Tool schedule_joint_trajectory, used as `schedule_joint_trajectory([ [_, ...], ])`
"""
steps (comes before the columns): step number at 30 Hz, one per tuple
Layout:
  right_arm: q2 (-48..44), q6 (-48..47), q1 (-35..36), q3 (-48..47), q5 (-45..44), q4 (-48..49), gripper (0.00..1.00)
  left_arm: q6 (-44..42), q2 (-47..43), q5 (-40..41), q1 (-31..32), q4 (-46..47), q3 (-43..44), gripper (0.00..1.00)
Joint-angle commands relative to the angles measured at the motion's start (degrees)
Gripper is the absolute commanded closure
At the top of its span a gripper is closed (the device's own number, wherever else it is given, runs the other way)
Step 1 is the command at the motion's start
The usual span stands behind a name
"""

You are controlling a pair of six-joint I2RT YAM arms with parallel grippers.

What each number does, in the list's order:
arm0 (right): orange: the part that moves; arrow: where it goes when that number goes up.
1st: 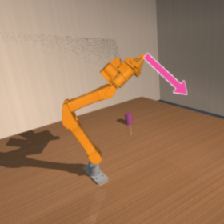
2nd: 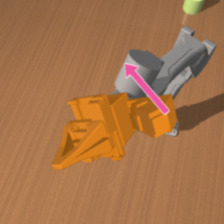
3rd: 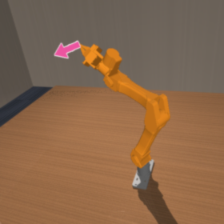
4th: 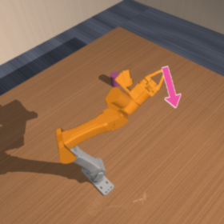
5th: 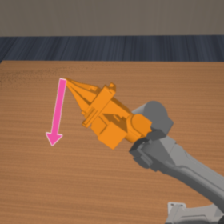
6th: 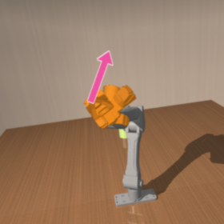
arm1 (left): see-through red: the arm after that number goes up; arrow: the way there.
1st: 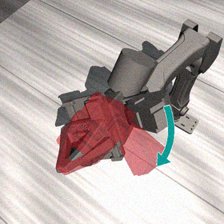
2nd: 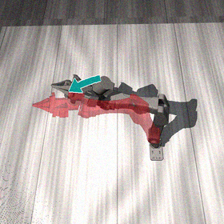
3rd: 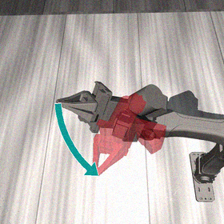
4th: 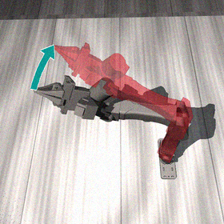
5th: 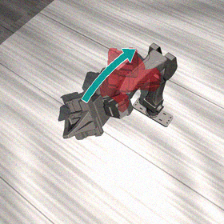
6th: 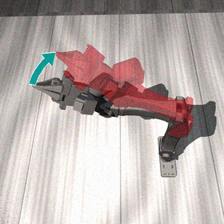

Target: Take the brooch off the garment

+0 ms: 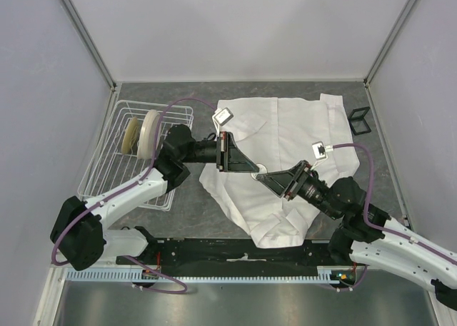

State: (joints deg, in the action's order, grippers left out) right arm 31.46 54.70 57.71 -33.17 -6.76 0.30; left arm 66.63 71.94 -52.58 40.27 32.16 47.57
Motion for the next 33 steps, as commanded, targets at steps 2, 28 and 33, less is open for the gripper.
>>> schedule_joint_trajectory([
  [2, -0.17, 0.15, 0.38, 1.09, 1.58, 0.58, 0.58, 2.63, -1.01, 0.81, 0.07, 6.51, 0.42, 0.98],
  [28, -1.23, -3.11, 0.38, -1.02, -0.71, -2.93, 1.0, 4.91, -2.78, -0.42, -3.53, 5.1, -0.99, 0.66],
  [33, -1.14, -3.02, 0.38, -1.9, -0.36, -2.93, 1.0, 4.48, -1.28, -1.83, -3.53, 5.19, -1.08, 0.59],
])
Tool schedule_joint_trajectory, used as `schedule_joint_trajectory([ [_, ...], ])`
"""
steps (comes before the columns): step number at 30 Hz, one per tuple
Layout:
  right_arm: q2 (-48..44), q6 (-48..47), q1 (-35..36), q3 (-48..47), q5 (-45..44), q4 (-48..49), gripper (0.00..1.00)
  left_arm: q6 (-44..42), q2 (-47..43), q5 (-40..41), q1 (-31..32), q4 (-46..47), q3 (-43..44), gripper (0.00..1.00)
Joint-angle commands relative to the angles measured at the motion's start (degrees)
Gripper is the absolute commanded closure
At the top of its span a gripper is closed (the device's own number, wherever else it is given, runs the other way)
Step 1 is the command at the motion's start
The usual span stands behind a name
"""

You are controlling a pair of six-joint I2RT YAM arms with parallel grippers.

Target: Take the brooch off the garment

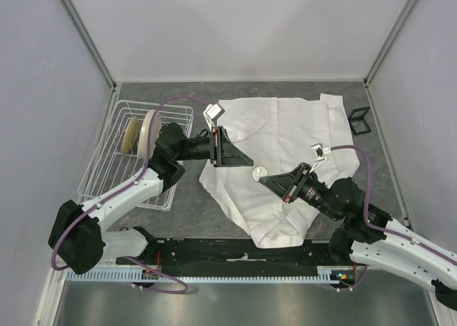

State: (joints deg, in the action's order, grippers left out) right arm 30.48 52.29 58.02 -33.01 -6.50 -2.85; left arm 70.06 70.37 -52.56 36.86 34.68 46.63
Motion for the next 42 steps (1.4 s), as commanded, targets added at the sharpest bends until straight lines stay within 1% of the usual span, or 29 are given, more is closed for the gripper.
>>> schedule_joint_trajectory([
  [1, -0.24, -0.53, 0.08, -2.31, -0.62, 0.3, 1.0, 0.87, 0.47, -1.85, -0.12, 2.68, -0.4, 0.57],
  [2, -0.25, -0.61, 0.08, -2.49, -0.53, 0.3, 1.0, 0.6, 0.56, -1.76, -0.12, 2.59, -0.84, 0.53],
  [5, -0.42, -0.53, 0.08, -3.02, -0.44, 0.3, 1.0, -0.28, 0.65, -2.11, -0.04, 2.33, -1.02, 0.51],
  [14, 0.99, -1.23, 0.08, -4.25, 0.53, 1.18, 1.0, -1.24, 2.05, -4.75, 0.14, 2.07, 0.3, 0.52],
  [16, 1.16, -1.32, 0.08, -4.51, 0.44, 1.18, 1.0, -1.42, 2.4, -5.54, 0.14, 2.06, 0.48, 0.53],
  [20, 1.6, -1.49, 0.08, -4.78, 0.53, 1.27, 1.0, -1.68, 2.32, -5.89, 0.32, 2.06, 0.74, 0.6],
  [28, 2.13, -1.49, -0.01, -5.13, 1.14, 1.45, 1.0, -2.47, 3.02, -7.03, 1.19, 1.71, 1.88, 0.66],
  [30, 2.22, -1.49, 0.08, -5.22, 1.23, 1.45, 1.0, -2.65, 3.11, -7.3, 1.37, 1.71, 2.5, 0.68],
  [32, 2.21, -1.49, 0.08, -5.3, 1.23, 1.53, 1.0, -2.65, 3.11, -7.21, 1.55, 1.62, 2.59, 0.73],
  [34, 2.3, -1.49, 0.08, -5.22, 1.4, 1.45, 1.0, -2.74, 3.2, -6.86, 1.55, 1.45, 2.59, 0.75],
  [37, 2.83, -1.4, 0.08, -5.31, 2.19, 1.27, 1.0, -2.83, 3.11, -6.6, 1.55, 1.27, 2.67, 0.81],
  [38, 3.01, -1.49, 0.08, -5.57, 2.46, 1.1, 1.0, -2.83, 3.11, -6.6, 1.55, 1.18, 2.76, 0.87],
  [39, 3.44, -2.1, 0.08, -5.92, 2.72, 0.49, 1.0, -3.0, 3.11, -6.6, 1.55, 0.75, 2.85, 0.9],
  [41, 4.15, -3.33, 0.08, -8.63, 1.94, -5.12, 0.86, -3.96, 2.85, -6.07, 1.46, -2.48, 3.64, 0.98],
  [42, 4.5, -4.64, 0.08, -9.6, 1.58, -7.06, 0.81, -4.84, 2.67, -5.98, 1.46, -3.55, 3.82, 0.98],
])
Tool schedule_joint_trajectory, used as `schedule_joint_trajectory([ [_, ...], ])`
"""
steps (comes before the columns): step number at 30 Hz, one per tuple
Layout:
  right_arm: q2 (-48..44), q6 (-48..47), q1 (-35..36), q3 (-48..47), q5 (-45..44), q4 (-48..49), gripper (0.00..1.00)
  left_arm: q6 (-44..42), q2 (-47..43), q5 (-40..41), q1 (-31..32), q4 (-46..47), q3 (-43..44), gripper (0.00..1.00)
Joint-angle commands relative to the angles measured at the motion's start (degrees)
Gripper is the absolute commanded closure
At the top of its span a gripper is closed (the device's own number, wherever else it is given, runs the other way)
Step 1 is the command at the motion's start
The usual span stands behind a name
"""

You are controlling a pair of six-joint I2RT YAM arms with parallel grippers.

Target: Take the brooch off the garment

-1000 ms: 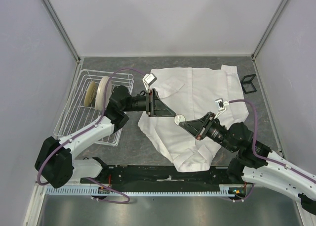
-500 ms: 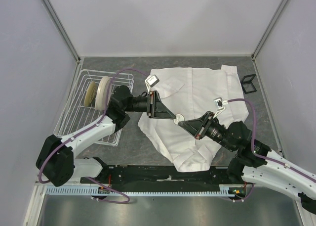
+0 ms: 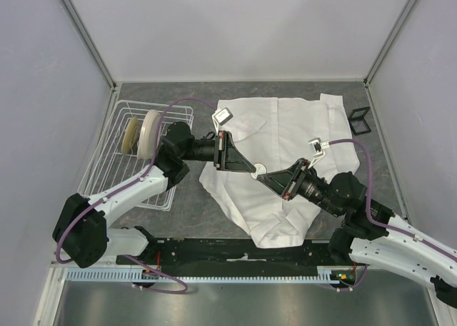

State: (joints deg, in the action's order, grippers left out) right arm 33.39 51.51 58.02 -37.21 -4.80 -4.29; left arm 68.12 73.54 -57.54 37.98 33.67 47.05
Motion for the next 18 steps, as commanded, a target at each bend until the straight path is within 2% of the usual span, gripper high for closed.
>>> schedule_joint_trajectory([
  [1, 1.42, -4.22, 0.08, -6.11, -0.3, -8.07, 0.73, -3.08, -0.76, -0.91, 0.34, -3.17, 3.58, 0.98],
  [3, 0.54, -4.66, 0.08, -7.26, -0.04, -8.71, 0.65, -2.64, -0.85, -1.08, 0.26, -3.52, 3.75, 0.98],
  [4, 0.19, -4.66, 0.08, -7.52, -0.21, -9.23, 0.57, -2.46, -0.68, -1.26, 0.26, -3.52, 3.84, 0.98],
  [7, 0.27, -4.66, 0.08, -8.66, -0.65, -9.85, 0.5, -1.15, -0.59, -1.44, 0.26, -2.12, 3.49, 0.98],
  [18, 2.55, -1.59, 0.08, -11.83, -4.87, -8.36, 0.44, -0.18, -0.85, -1.44, 0.26, -1.5, 3.23, 0.98],
])
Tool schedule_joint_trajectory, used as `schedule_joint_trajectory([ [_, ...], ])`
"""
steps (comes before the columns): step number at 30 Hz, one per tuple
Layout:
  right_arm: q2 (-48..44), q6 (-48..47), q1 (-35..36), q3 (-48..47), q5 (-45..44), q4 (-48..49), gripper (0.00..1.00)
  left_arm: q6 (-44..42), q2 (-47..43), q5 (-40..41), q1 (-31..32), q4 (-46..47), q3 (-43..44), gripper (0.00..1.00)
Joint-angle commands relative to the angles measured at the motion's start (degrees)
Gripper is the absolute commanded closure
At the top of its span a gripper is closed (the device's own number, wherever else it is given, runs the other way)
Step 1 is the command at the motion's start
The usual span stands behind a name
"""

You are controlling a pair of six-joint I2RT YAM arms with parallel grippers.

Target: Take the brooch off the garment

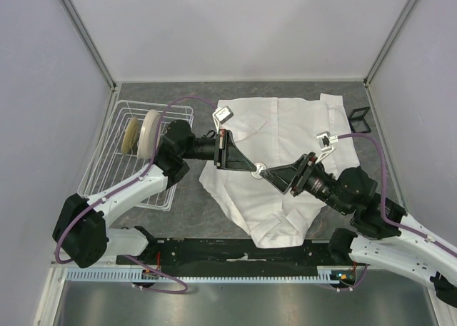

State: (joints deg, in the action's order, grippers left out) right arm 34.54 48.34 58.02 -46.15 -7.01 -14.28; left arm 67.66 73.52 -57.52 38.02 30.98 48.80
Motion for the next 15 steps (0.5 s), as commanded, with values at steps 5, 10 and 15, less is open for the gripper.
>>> schedule_joint_trajectory([
  [5, 4.04, 1.67, 0.08, -3.77, -2.31, 3.3, 0.51, 0.19, -1.01, -1.55, 0.21, 1.19, 1.57, 0.98],
  [10, 4.3, 1.41, 0.08, -3.42, -2.4, 4.0, 0.64, -0.07, -1.44, -1.63, 0.21, 0.57, 1.48, 0.98],
  [15, 2.2, 1.5, 0.08, -2.19, -2.75, 4.35, 0.64, -0.42, -1.53, -1.72, 0.21, 0.48, 1.48, 0.98],
])
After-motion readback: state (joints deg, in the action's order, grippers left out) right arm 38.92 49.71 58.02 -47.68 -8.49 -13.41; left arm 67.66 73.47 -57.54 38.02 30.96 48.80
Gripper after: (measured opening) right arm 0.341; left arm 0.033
